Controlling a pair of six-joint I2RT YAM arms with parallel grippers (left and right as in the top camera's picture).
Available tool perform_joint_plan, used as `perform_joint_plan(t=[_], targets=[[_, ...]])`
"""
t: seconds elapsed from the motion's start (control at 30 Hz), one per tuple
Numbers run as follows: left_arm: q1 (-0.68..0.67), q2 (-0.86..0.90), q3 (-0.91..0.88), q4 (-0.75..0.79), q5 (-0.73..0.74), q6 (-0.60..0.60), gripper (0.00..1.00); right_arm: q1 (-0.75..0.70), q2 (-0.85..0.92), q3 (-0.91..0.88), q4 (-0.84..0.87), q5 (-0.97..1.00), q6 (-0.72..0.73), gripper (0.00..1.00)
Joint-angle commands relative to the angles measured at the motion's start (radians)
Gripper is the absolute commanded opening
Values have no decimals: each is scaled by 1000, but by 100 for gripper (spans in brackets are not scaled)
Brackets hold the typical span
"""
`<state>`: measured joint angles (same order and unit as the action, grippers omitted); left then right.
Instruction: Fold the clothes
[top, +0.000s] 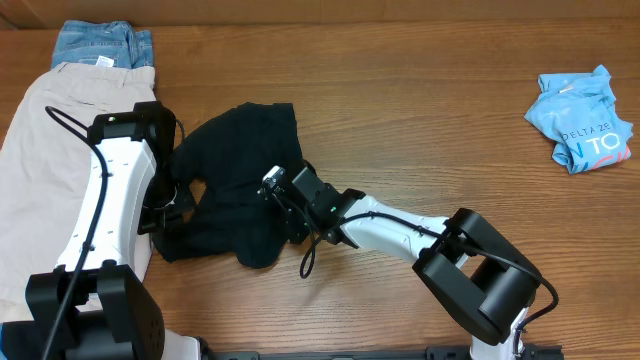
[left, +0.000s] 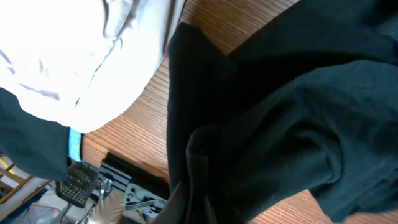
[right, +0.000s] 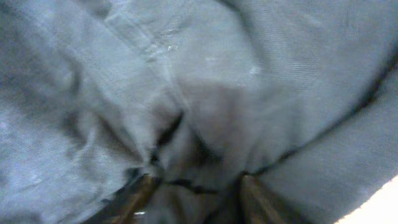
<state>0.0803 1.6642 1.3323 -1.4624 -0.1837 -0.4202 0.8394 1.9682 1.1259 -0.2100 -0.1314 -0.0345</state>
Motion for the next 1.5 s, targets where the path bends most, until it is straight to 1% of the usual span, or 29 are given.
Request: perform_joint_plan(t=[0.0, 0.03, 0.1, 0.2, 0.23, 0.3, 0.4, 0.47, 0.57, 0.67, 0.73, 0.8, 0.9, 0.93, 0.97, 1.1, 1.2, 1.3, 1.33, 1.37, 1.47], targets=[[-2, -16, 12, 4, -3, -6, 7, -26, 0, 13, 14, 0, 12, 36], [-2, -16, 12, 3, -3, -6, 7, -34, 0, 13, 14, 0, 13, 26], [-2, -16, 12, 4, -3, -6, 7, -41, 0, 13, 13, 0, 13, 15], [-2, -16, 12, 5, -3, -6, 7, -43, -4, 15, 13, 0, 12, 11], [-2, -16, 12, 8, -3, -6, 7, -43, -11, 19, 11, 1, 12, 6], [-2, -16, 12, 21, -2, -6, 4, -47, -38, 43, -23, 39, 12, 4], [-2, -16, 28, 76, -2, 0, 4, -64, -111, 114, -118, 162, 12, 4], [-2, -16, 68, 110, 4, 17, 4, -92, -170, 194, -206, 285, 12, 4], [-2, -16, 192, 161, 26, 21, 4, -156, -239, 312, -299, 409, 12, 4], [-2, -16, 349, 256, 69, 61, 4, -262, -303, 436, -376, 494, 12, 4], [-2, -16, 453, 323, 101, 100, 4, -356, -343, 518, -433, 499, 14, 4], [-2, -16, 557, 353, 119, 126, 4, -443, -374, 581, -500, 497, 53, 4], [-3, -16, 652, 328, 179, 133, 4, -558, -412, 644, -626, 453, 116, 4], [-5, -16, 667, 308, 210, 134, 4, -587, -422, 649, -663, 413, 118, 8], [-8, -16, 670, 289, 240, 138, 4, -617, -431, 649, -707, 359, 118, 16], [-37, -10, 643, 213, 269, 139, 4, -678, -429, 647, -873, 232, 118, 17], [-68, -3, 591, 193, 269, 172, 4, -681, -420, 647, -966, 219, 117, 19], [-87, -3, 529, 186, 259, 178, 7, -681, -419, 647, -1005, 219, 117, 20], [-92, -3, 509, 179, 256, 178, 8, -681, -420, 647, -1011, 216, 117, 23], [-95, -3, 470, 171, 254, 178, 8, -681, -419, 647, -1019, 183, 117, 28], [-95, -3, 413, 163, 237, 177, 9, -681, -415, 647, -1012, 50, 106, 30]])
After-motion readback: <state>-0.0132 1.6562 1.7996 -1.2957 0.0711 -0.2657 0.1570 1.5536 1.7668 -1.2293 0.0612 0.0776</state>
